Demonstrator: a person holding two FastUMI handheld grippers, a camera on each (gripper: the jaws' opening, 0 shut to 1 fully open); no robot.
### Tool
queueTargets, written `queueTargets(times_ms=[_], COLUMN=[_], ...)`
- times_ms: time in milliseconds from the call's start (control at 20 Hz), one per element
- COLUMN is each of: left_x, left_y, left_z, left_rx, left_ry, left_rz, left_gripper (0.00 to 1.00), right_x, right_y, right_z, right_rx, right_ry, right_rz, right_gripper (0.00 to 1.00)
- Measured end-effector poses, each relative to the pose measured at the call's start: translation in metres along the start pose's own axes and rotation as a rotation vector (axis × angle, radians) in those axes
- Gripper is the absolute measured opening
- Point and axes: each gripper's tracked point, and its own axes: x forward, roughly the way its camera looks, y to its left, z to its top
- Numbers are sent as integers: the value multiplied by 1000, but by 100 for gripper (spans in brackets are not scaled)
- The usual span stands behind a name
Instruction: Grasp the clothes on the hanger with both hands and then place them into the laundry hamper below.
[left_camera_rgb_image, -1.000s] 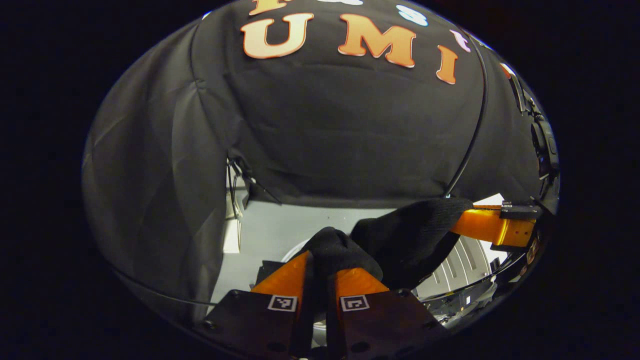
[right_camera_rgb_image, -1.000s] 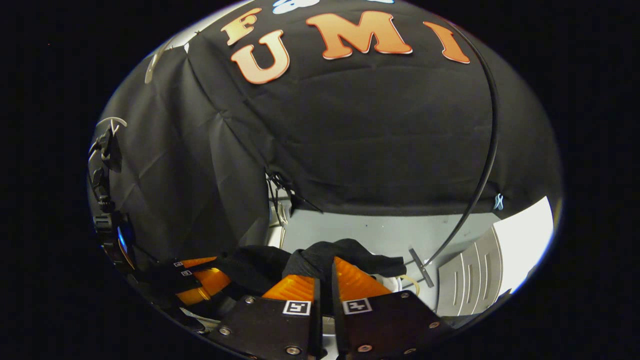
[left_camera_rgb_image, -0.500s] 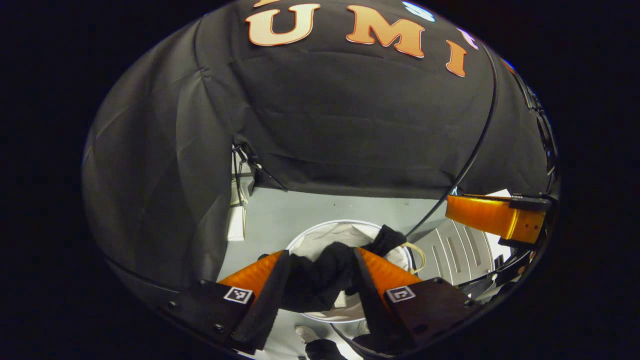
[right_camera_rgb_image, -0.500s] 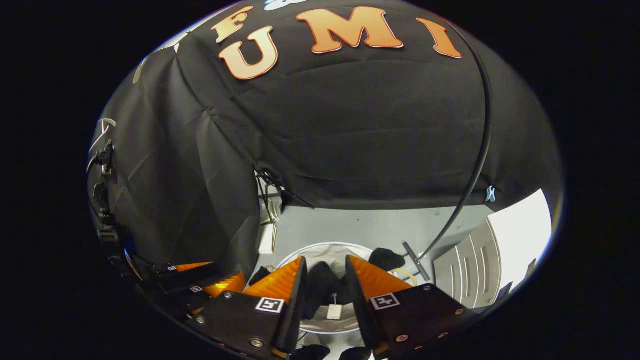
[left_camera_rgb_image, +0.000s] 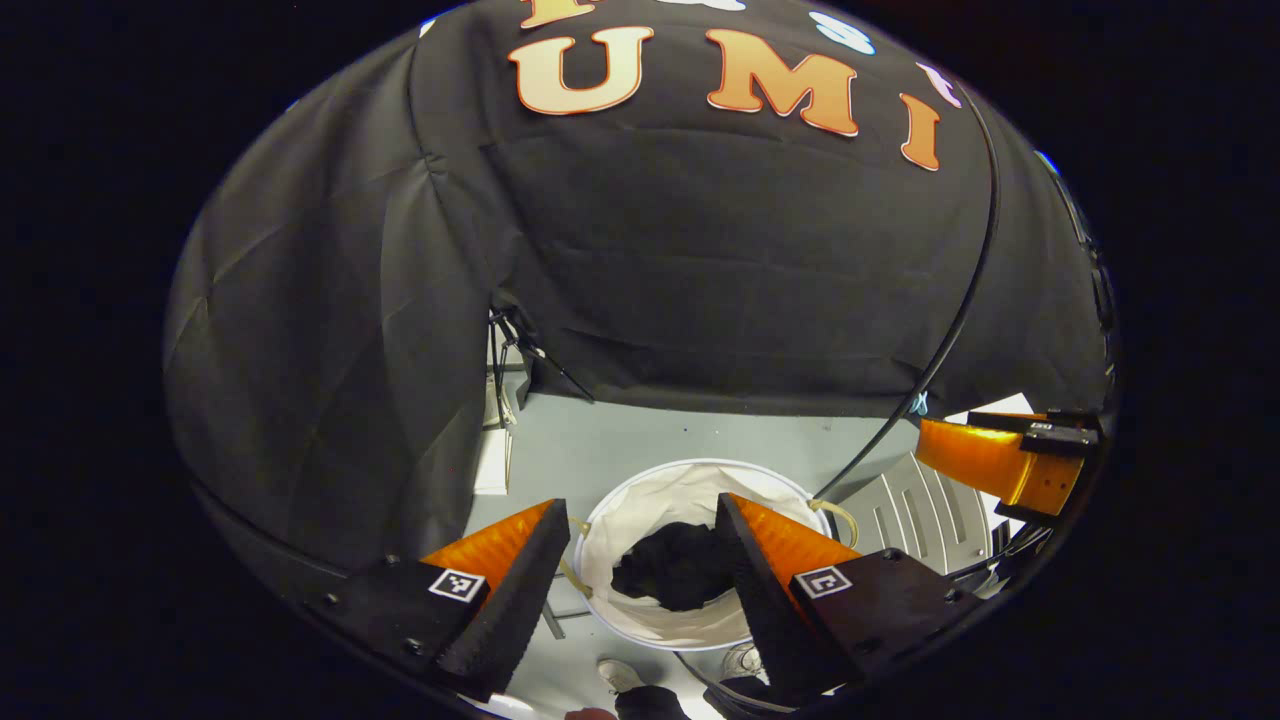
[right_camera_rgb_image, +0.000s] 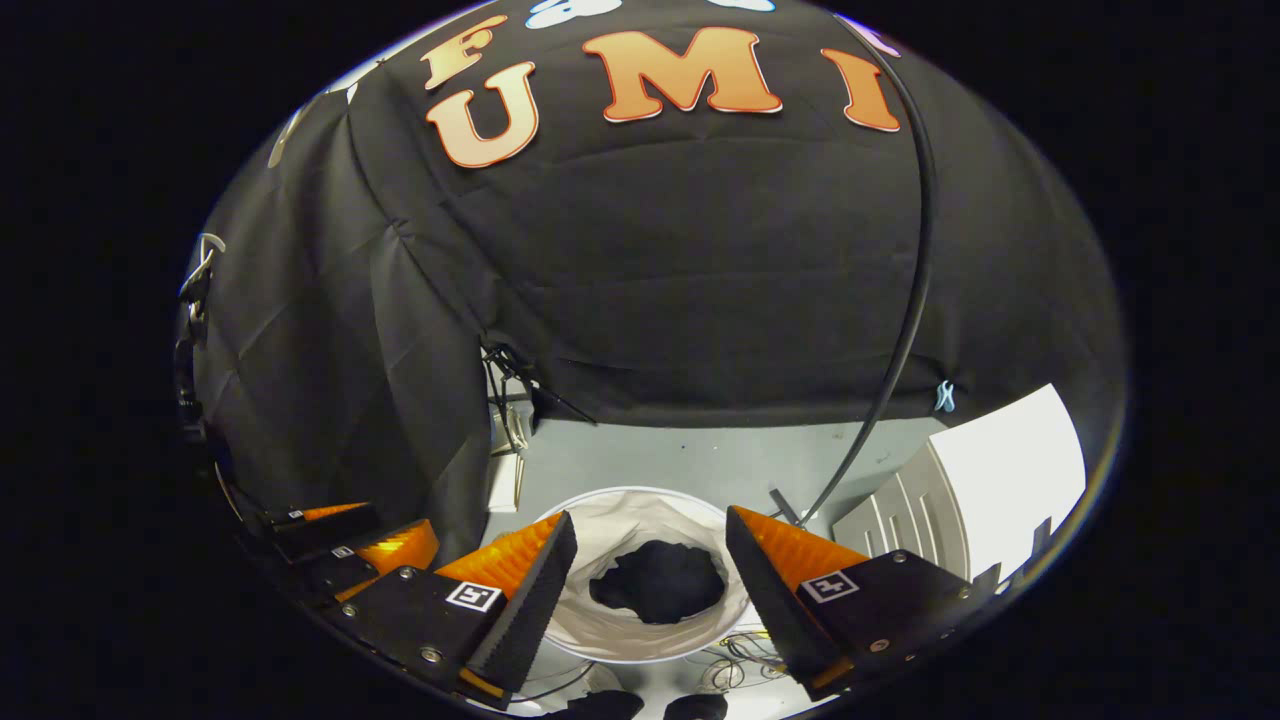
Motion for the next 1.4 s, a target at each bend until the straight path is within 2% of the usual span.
queueTargets(times_ms=[200,400,600,800,900,950,1100,1250,1300,1350,1400], left_x=[-41,-109,-181,-241,-268,-279,-299,-303,-303,-302,-302], left_y=[10,31,48,45,44,41,30,30,29,27,22], left_z=[38,98,172,220,241,249,262,275,273,272,270], left_rx=[-48,-74,-59,-62,-48,-41,-49,-52,-51,-54,-58], left_ry=[-108,-301,-520,-686,-737,-755,-795,-825,-825,-822,-816], left_rz=[7,33,59,37,26,26,4,20,33,40,42], left_gripper=[97,97,96,95,95,95,94,94,97,95,95], right_x=[-49,-107,-168,-229,-265,-281,-324,-341,-345,-345,-346], right_y=[-8,-23,-37,-31,-33,-34,-38,-40,-43,-48,-52], right_z=[25,62,108,161,187,198,223,232,233,232,232], right_rx=[1,-14,-66,-98,-116,-133,-188,-186,-184,-184,-183], right_ry=[-85,-207,-349,-506,-588,-624,-715,-769,-781,-788,-790], right_rz=[-29,-71,-116,-120,-123,-127,-162,-155,-156,-158,-160], right_gripper=[93,93,93,93,93,100,100,100,85,100,100])
